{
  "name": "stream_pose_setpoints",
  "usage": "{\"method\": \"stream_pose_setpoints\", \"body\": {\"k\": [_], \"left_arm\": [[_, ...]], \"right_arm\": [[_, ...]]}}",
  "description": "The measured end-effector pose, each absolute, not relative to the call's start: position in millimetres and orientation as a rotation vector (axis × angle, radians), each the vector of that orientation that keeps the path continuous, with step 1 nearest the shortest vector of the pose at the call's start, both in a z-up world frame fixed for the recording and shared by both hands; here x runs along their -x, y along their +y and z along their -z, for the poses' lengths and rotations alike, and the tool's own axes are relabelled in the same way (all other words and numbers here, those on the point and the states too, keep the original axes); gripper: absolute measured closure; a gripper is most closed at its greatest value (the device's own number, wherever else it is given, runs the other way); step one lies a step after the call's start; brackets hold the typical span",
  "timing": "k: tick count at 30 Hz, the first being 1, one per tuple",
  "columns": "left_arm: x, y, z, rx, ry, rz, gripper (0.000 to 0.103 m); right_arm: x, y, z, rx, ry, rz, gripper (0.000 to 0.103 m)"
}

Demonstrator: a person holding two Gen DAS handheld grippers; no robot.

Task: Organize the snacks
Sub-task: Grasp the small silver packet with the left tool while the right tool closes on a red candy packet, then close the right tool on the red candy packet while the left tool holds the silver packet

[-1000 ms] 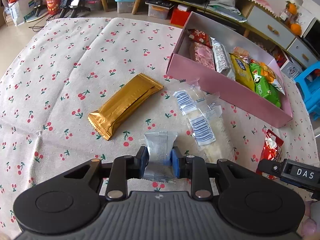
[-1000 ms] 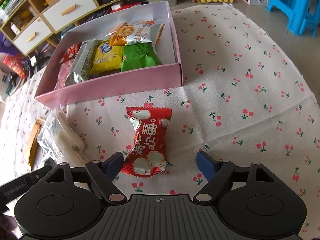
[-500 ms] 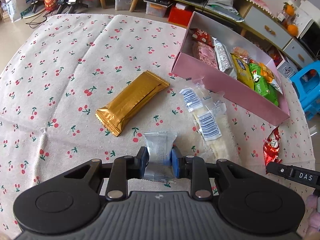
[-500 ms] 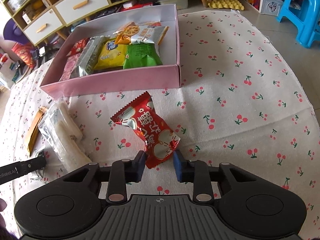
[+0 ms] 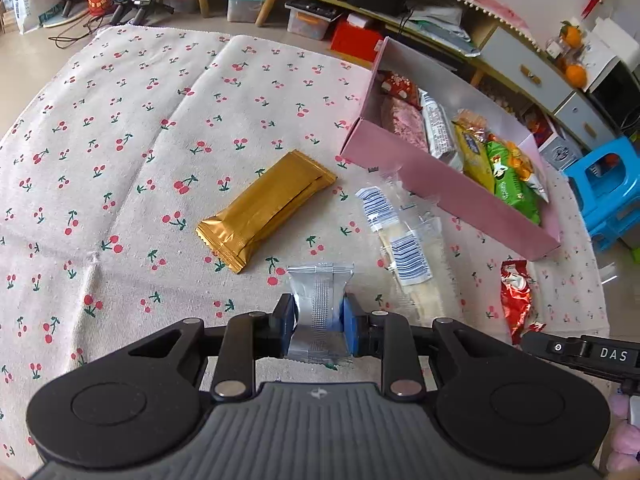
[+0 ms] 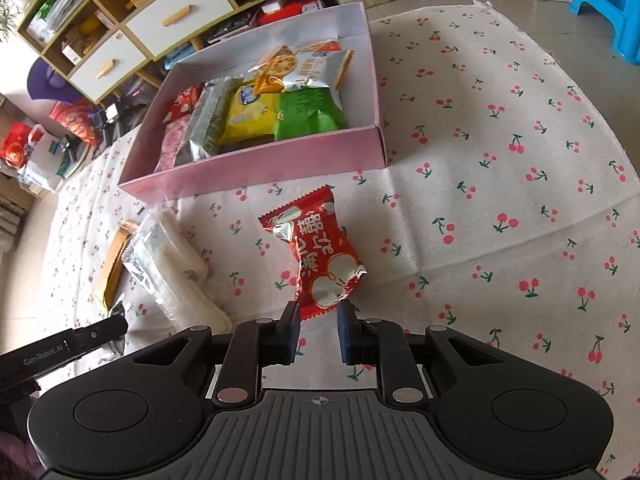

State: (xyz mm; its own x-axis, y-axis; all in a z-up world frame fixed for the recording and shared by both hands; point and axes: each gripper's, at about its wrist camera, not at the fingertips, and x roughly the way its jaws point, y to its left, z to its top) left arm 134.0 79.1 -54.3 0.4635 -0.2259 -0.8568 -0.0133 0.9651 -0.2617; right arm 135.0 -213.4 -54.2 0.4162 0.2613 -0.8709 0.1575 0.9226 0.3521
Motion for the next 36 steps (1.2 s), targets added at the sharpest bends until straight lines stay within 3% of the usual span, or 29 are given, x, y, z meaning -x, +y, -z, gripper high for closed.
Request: {"method": "stream_pose_setpoints", "body": {"k": [21, 24, 26, 27, 28, 36], "left_arm": [[-131, 75, 49, 0.268, 1.078, 0.165, 0.080], [-130, 75, 48, 0.272, 1.078, 0.166, 0.080], [-130, 75, 48, 0.276, 1.079, 0.167, 0.080], [-130, 75, 48, 0.278, 1.080, 0.168, 0.080], [-130, 74, 48, 0.280, 1.080, 0.168, 0.080], [-129, 74, 47, 0.281, 1.082, 0.175, 0.080]], "right_arm": [[-132, -218, 41, -0.436, 1.120, -0.078, 0.093], [-132, -220, 37, -0.415, 1.073, -0.045, 0.081], [-135, -221, 37, -0.401, 1.065, -0.038, 0.066], [-137, -221, 38, -0.393, 1.058, -0.034, 0.050], [-139, -220, 39, -0.382, 1.049, -0.024, 0.041], [-156, -198, 54, -0.246, 1.024, -0.053, 0.040]]}}
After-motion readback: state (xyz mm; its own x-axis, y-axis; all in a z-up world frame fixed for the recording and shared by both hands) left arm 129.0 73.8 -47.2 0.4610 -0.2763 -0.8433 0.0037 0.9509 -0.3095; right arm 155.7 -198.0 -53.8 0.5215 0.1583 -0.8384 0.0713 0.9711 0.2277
